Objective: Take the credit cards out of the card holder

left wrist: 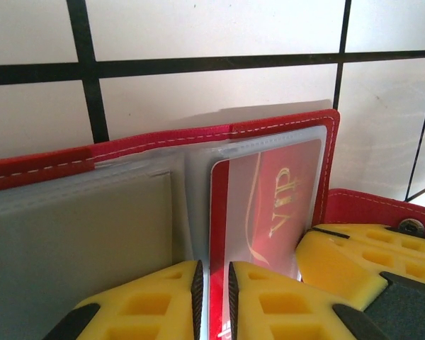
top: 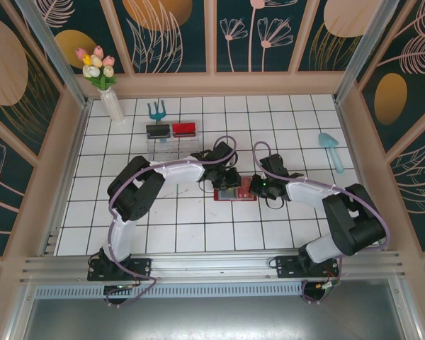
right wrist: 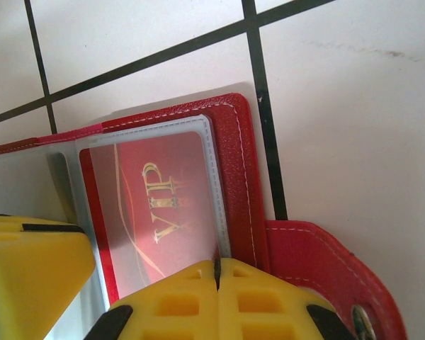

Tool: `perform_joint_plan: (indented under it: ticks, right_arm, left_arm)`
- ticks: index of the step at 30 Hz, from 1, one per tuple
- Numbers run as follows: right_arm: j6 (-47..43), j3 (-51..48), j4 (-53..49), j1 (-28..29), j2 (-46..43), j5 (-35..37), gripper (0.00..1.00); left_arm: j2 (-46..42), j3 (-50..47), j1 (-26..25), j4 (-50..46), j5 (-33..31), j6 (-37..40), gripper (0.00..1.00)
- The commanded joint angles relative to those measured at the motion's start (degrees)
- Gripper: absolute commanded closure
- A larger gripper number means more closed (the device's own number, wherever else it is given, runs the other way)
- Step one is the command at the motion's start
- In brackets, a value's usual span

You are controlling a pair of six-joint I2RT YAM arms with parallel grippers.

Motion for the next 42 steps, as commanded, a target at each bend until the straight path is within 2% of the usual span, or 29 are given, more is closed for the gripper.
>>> perform_joint_plan:
  ticks: [1, 7, 13, 26, 42]
  right_arm:
    - [-0.3, -0.7, -2.5, -0.2, 1.3, 0.8, 0.98]
    - [-0.1, -0.8, -2.2, 0.0, 1.7, 0.7, 0.98]
    - [-0.1, -0.7, -2.1, 0.1, 1.8, 0.7, 0.98]
    - [-0.1, -0.9, -2.1, 0.1, 2.0, 0.7, 0.98]
    - [0.1, -1.1, -1.6, 0.4, 2.1, 0.2, 0.98]
  left_arm:
    - [1.8, 1.3, -0.2, -4.5, -1.7, 0.5, 0.78]
    - [1.3, 0.0, -0.4, 0.5, 2.2, -0.2, 0.78]
    - [2.0, 0.3, -0.5, 1.5, 4.1, 0.2, 0.78]
    - [0.2, 0.6, -0.6, -7.0, -4.8, 1.2, 0.78]
    - [1.9, 0.4, -0.9, -1.4, 1.8, 1.6, 0.76]
